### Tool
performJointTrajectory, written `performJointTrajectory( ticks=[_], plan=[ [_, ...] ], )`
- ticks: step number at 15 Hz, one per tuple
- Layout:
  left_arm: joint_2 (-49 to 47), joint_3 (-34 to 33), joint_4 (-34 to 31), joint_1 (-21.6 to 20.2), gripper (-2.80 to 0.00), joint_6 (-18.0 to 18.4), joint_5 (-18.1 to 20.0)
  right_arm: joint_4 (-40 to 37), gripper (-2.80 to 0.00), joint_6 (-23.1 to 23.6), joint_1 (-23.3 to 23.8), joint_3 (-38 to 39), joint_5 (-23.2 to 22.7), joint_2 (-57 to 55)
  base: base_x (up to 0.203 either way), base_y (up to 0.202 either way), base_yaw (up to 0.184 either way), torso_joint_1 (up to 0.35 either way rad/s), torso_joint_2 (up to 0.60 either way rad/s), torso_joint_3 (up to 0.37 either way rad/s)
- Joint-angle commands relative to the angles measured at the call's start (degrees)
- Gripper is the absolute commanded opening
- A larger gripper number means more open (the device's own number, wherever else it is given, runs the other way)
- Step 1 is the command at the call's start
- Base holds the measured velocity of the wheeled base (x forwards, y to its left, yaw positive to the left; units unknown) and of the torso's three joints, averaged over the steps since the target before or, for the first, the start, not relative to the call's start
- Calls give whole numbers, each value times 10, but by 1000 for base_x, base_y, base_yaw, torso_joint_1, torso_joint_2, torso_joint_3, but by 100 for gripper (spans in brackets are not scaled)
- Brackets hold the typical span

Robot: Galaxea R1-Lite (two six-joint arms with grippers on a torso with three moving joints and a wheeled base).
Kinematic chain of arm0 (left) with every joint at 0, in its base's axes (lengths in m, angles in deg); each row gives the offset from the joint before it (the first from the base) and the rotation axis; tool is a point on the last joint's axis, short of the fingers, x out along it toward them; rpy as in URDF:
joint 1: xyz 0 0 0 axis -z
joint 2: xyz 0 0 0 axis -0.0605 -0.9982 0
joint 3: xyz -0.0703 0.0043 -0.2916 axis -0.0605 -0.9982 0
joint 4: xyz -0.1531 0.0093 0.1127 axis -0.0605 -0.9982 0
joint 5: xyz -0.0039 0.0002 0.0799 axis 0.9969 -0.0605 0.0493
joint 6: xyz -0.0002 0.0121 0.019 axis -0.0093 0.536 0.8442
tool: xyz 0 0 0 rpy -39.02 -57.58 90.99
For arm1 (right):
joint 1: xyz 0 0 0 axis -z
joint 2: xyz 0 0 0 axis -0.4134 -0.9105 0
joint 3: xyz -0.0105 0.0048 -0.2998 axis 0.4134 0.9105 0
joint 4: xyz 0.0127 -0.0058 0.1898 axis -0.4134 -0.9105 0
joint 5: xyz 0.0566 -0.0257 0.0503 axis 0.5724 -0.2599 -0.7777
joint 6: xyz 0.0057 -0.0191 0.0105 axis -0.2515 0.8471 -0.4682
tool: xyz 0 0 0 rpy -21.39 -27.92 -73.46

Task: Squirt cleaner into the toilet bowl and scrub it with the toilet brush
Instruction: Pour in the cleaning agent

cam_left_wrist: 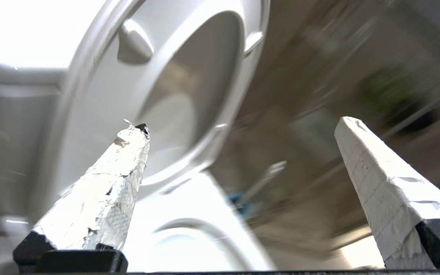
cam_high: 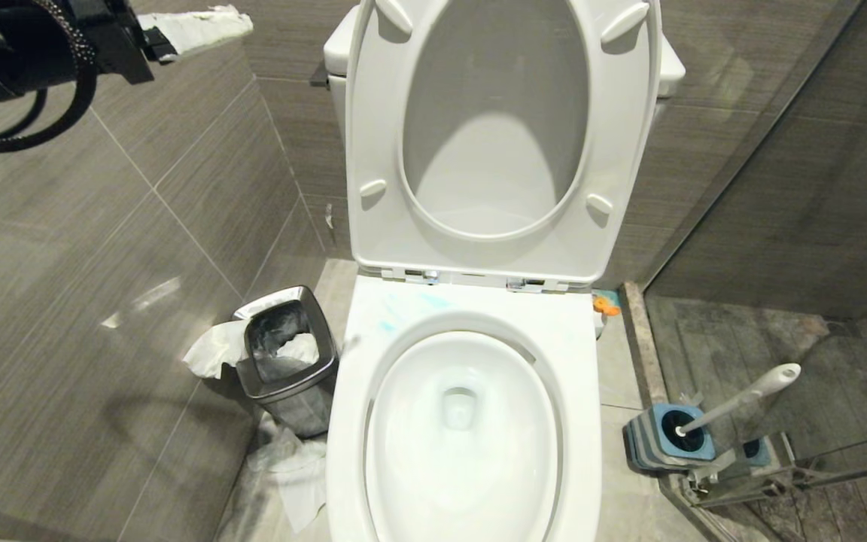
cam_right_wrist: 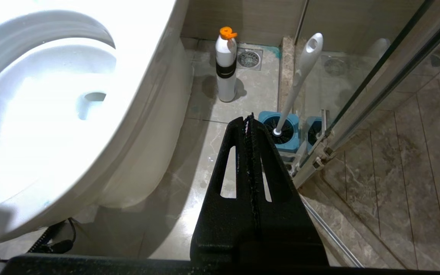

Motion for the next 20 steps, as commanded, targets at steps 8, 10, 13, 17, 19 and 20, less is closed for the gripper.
performJointTrajectory(
  ticks=[8,10,13,17,19,20],
  plan=[
    [23,145,-201,242,0,298,-578,0,-280,0,0,0,0,0,0,0,0,0,0,0],
    [34,145,-199,283,0,305,-640,0,-280,0,0,0,0,0,0,0,0,0,0,0],
    [74,132,-204,307,0,318,-694,0,-280,0,0,0,0,0,0,0,0,0,0,0],
    [182,4,-229,354,0,324,-750,1,-280,0,0,0,0,0,0,0,0,0,0,0],
    [209,-25,-229,364,0,323,-762,0,-280,0,0,0,0,0,0,0,0,0,0,0],
    [208,-27,-228,363,0,324,-762,0,-280,0,0,0,0,0,0,0,0,0,0,0]
  ],
)
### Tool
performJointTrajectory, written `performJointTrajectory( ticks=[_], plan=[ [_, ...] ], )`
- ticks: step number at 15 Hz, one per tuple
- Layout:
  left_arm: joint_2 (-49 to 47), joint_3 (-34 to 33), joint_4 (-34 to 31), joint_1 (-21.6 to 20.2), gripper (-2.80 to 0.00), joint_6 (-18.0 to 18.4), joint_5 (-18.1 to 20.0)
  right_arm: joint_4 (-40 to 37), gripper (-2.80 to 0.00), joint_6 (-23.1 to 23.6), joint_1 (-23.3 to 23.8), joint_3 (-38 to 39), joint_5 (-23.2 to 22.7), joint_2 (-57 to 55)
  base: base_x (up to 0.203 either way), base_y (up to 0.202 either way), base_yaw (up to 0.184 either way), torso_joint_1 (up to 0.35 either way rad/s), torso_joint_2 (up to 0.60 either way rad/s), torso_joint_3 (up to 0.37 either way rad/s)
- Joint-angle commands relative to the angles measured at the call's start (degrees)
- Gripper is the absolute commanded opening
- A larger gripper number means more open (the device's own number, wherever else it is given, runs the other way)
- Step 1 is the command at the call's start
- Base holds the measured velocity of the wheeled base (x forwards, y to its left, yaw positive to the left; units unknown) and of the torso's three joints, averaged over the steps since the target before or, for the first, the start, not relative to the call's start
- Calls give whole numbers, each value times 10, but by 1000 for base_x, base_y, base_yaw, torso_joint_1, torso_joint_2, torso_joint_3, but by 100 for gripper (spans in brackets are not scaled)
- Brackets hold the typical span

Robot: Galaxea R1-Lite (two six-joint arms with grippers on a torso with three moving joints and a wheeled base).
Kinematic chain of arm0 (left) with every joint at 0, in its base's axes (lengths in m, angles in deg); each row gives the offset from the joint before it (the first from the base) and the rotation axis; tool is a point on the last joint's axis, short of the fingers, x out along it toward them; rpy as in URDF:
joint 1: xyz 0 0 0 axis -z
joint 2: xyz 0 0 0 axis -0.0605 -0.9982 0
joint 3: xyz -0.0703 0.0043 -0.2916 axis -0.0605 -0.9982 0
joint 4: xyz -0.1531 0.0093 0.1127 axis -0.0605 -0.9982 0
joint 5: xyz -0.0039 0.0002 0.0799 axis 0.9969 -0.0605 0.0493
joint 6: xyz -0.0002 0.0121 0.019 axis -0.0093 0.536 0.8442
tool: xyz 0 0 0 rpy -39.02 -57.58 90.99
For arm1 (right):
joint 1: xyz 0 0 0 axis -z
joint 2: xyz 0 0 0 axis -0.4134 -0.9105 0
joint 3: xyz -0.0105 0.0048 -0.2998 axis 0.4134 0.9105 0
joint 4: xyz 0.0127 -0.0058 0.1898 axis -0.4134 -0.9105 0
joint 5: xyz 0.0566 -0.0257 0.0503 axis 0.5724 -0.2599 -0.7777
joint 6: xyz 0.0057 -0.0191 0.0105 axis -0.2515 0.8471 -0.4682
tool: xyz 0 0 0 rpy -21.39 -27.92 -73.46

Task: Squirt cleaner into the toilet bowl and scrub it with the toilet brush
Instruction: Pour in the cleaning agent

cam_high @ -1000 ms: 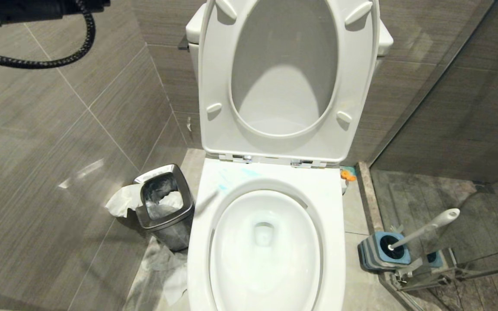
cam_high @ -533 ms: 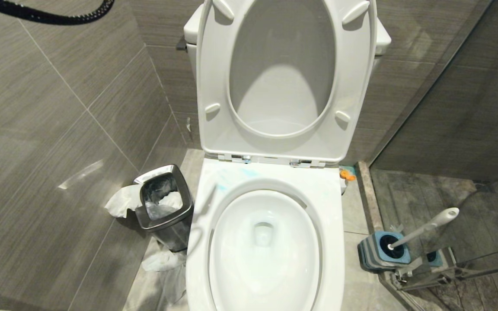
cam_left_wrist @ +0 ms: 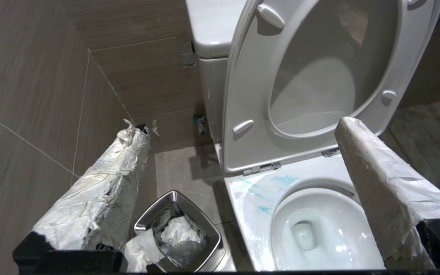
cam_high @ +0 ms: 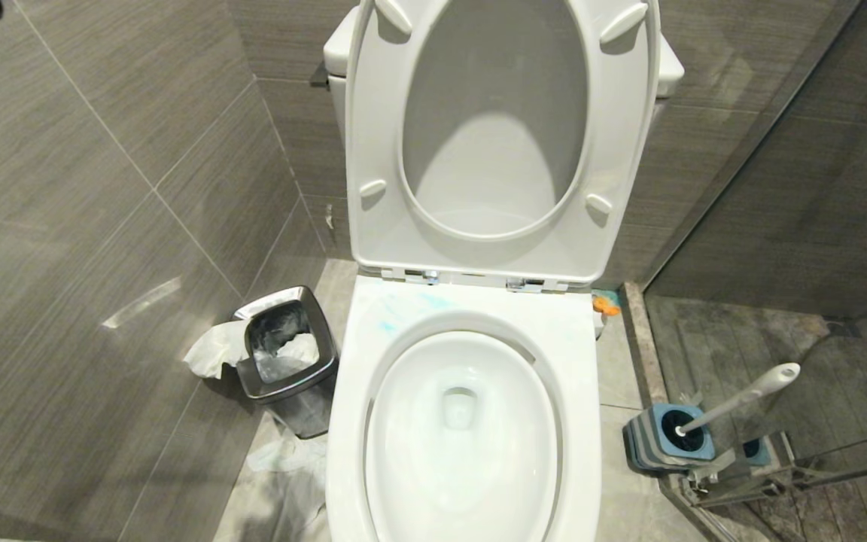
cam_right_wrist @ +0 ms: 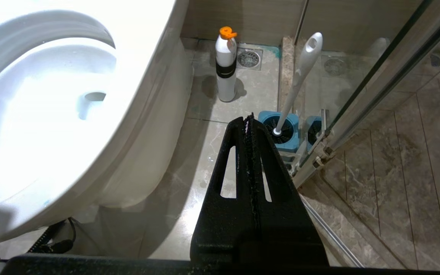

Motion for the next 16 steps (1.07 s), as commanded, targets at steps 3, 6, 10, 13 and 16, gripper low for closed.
performJointTrajectory(
  ticks=[3,6,10,13,16],
  plan=[
    [26,-12,1,5,0,-3,-1,0,-280,0,0,0,0,0,0,0,0,0,0,0],
    [23,-13,1,4,0,-5,19,0,-280,0,0,0,0,0,0,0,0,0,0,0],
    [21,-14,1,2,0,-16,69,0,-280,0,0,0,0,0,0,0,0,0,0,0],
    [10,-11,1,2,0,-16,70,0,-280,0,0,0,0,0,0,0,0,0,0,0],
    [7,-11,1,2,0,-16,81,0,-280,0,0,0,0,0,0,0,0,0,0,0]
  ],
)
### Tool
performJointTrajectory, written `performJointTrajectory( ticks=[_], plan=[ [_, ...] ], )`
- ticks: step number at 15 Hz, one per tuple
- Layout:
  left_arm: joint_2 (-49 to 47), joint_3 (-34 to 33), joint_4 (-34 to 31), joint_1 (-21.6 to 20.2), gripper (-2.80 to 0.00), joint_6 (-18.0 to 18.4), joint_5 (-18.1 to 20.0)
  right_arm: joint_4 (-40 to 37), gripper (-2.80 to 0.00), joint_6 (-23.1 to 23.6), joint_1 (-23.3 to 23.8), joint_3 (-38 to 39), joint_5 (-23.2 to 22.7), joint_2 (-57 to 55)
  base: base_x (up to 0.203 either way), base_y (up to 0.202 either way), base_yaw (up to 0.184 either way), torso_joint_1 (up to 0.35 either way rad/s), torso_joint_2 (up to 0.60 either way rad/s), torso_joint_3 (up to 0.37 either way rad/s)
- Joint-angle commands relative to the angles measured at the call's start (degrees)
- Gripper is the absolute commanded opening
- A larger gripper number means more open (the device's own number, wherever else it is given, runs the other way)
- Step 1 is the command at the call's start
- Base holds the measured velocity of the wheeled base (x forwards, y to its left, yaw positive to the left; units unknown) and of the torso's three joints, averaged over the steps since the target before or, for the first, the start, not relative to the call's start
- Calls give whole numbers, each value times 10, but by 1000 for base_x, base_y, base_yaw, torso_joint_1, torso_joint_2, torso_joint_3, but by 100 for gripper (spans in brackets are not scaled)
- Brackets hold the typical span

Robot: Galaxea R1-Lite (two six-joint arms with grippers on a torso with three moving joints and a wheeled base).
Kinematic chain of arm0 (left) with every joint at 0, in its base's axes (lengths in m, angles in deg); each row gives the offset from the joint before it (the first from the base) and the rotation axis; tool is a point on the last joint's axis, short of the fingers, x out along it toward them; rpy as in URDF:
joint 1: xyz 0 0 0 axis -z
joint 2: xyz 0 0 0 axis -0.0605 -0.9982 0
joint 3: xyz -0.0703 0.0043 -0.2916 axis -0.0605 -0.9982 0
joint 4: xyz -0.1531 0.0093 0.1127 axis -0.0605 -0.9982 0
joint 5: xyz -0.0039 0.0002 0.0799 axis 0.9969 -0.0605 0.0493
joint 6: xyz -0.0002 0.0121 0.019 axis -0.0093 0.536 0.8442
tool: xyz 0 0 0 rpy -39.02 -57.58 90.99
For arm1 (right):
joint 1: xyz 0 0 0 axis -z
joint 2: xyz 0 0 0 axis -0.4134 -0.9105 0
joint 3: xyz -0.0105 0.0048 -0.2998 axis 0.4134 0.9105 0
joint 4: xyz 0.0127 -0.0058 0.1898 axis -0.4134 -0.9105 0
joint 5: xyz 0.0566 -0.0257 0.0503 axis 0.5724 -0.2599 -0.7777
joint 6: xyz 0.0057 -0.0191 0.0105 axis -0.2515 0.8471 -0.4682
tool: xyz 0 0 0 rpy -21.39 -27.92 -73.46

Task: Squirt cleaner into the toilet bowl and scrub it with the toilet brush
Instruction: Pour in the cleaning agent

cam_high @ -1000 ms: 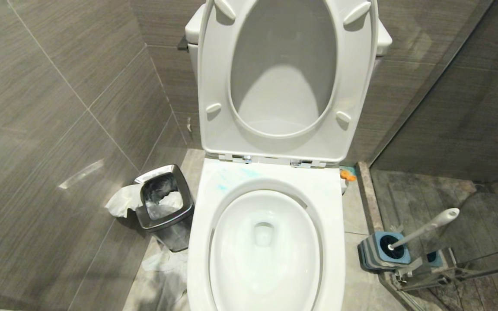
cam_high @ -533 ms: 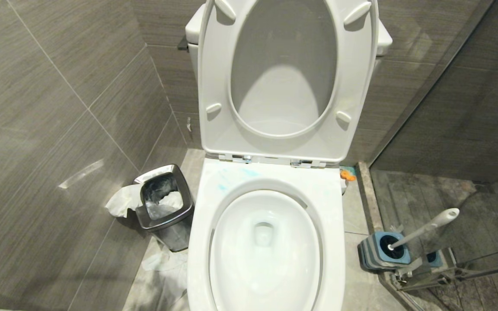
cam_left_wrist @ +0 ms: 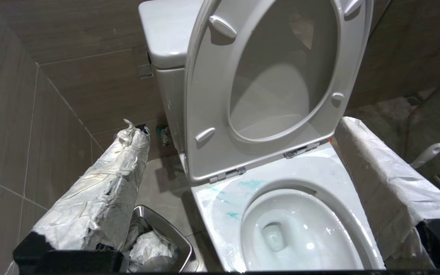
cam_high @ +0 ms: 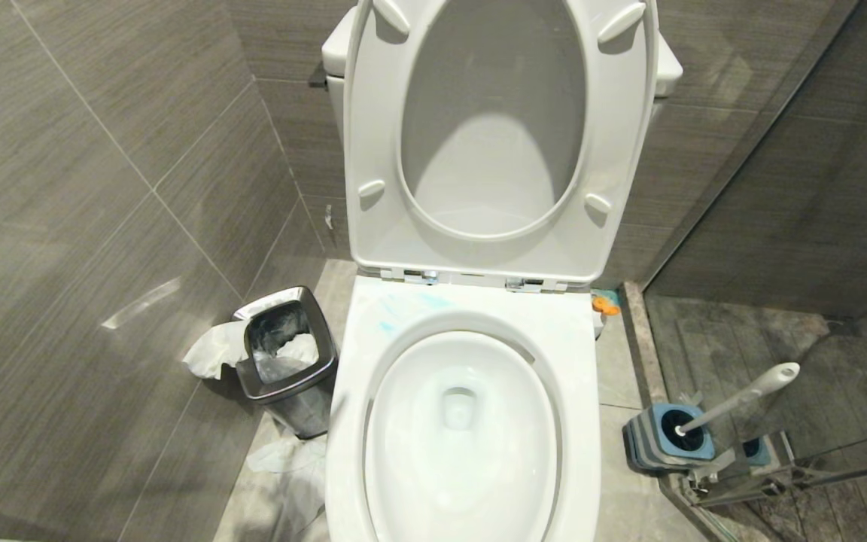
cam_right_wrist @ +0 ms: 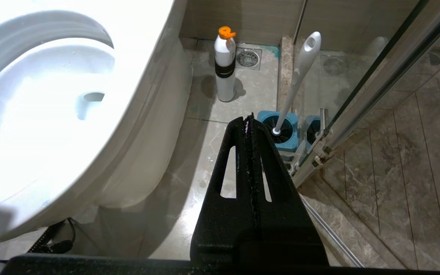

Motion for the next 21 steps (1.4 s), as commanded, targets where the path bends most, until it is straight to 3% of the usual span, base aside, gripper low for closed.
performJointTrajectory(
  ticks=[1,12,14,15,18,19,21],
  plan=[
    [-6,-1,-1,0,-280,1,0,1,-280,0,0,0,0,0,0,0,0,0,0,0],
    [-61,6,-2,-16,-280,2,19,0,-280,0,0,0,0,0,0,0,0,0,0,0],
    [-90,8,-1,-43,-280,0,31,0,-280,0,0,0,0,0,0,0,0,0,0,0],
    [-96,9,-1,-62,-280,-6,49,1,-280,0,0,0,0,0,0,0,0,0,0,0],
    [-100,4,-6,-170,-280,-36,181,0,-280,0,0,0,0,0,0,0,0,0,0,0],
    [-89,2,-16,-206,-280,-40,205,0,-280,0,0,0,0,0,0,0,0,0,0,0],
    [-32,-15,-65,-241,-280,-42,219,0,-280,0,0,0,0,0,0,0,0,0,0,0]
  ],
)
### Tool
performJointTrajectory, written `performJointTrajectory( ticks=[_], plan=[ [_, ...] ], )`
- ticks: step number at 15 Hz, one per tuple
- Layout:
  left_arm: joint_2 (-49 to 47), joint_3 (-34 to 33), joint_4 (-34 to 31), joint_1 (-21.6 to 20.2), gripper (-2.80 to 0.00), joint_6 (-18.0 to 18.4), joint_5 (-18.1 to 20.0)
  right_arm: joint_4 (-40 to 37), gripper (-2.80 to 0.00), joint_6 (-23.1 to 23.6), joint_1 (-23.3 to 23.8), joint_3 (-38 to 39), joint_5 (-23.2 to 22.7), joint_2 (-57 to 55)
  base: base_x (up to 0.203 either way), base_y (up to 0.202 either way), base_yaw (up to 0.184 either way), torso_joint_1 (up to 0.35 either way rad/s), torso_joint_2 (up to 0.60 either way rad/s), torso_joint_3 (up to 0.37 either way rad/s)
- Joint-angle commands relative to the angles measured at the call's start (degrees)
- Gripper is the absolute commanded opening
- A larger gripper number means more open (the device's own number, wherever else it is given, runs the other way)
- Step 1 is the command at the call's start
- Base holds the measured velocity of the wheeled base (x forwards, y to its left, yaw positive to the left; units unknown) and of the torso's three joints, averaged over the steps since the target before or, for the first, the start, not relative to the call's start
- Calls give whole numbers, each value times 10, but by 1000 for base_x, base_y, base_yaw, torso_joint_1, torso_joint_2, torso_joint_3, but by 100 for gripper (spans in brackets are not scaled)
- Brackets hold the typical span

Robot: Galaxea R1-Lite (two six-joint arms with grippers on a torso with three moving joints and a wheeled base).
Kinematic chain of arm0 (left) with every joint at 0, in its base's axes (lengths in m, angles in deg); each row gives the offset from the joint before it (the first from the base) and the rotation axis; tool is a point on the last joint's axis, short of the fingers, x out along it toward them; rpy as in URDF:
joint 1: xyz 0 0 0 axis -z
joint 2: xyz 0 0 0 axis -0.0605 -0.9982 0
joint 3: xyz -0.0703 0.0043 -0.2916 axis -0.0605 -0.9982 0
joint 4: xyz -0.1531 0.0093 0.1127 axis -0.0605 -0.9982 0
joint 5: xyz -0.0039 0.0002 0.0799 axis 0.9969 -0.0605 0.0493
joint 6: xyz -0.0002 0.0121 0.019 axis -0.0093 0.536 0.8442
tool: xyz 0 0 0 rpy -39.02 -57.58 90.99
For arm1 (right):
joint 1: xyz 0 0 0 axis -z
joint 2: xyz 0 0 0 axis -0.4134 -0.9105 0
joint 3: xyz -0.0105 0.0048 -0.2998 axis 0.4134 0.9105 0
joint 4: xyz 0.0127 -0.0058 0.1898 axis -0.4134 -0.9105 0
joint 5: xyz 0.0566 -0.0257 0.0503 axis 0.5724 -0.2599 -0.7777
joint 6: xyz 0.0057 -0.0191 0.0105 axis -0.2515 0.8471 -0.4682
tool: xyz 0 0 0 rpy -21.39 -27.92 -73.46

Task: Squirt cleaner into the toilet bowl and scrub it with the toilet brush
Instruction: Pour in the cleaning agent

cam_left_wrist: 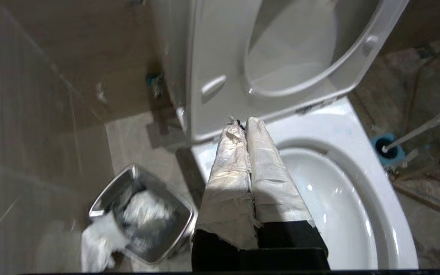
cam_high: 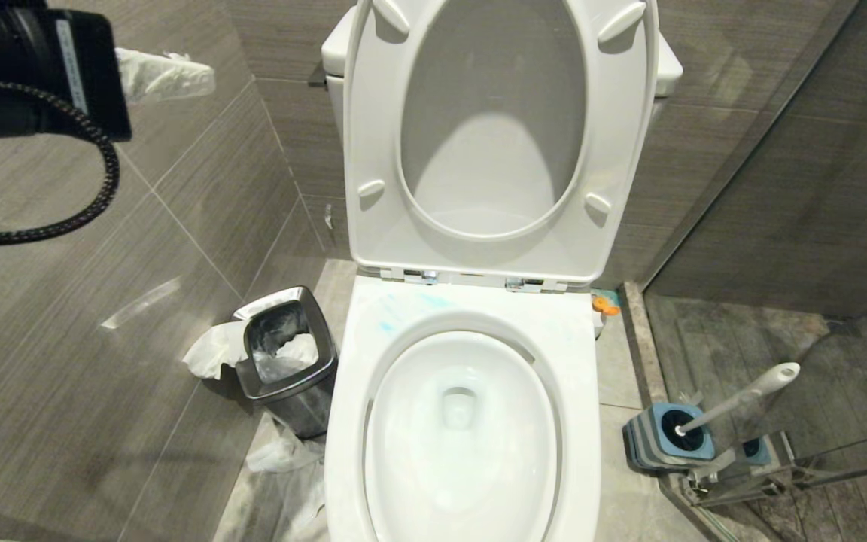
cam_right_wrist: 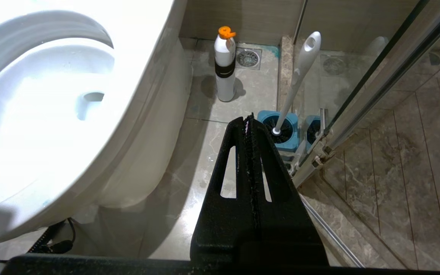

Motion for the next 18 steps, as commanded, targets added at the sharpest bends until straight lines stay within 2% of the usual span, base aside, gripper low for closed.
performJointTrajectory(
  ticks=[1,5,9,12,14,16,18],
  plan=[
    [77,-31,-45,-46,-280,0,8,0,-280,0,0,0,0,0,0,0,0,0,0,0],
    [237,-191,-66,-150,-280,1,19,0,-280,0,0,0,0,0,0,0,0,0,0,0],
    [394,-369,-42,-259,-280,3,46,0,-280,0,0,0,0,0,0,0,0,0,0,0],
    [511,-536,0,-282,-280,10,48,0,-280,0,0,0,0,0,0,0,0,0,0,0],
    [571,-636,49,-291,-280,50,47,0,-280,0,0,0,0,0,0,0,0,0,0,0],
    [607,-706,100,-292,-280,79,47,0,-280,0,0,0,0,0,0,0,0,0,0,0],
    [637,-749,134,-284,-280,86,47,0,-280,0,0,0,0,0,0,0,0,0,0,0]
  ],
)
